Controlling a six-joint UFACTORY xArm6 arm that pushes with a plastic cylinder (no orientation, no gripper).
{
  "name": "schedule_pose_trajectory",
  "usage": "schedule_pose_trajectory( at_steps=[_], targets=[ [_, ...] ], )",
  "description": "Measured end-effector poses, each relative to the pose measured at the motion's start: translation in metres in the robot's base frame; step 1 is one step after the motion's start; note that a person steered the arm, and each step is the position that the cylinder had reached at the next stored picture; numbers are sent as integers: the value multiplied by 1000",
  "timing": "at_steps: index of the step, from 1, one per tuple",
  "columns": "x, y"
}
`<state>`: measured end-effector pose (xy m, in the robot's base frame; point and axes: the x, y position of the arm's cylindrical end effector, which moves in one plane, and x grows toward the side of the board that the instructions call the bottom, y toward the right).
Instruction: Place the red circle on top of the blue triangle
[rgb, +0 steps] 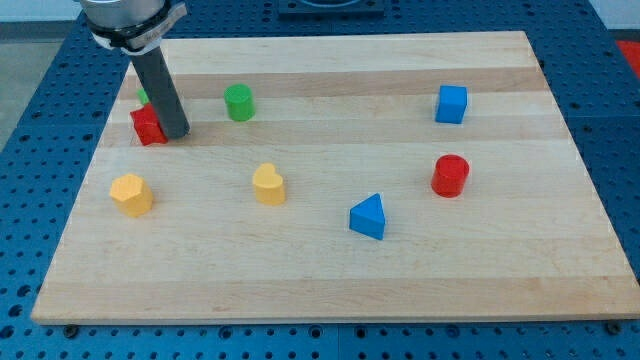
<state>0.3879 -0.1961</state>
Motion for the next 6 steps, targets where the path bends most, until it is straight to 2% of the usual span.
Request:
schedule_pose_trajectory(
  at_steps=[1,4,5,6],
  targets=[
    [20,77],
    [27,384],
    [47,457],
    [91,461]
  ],
)
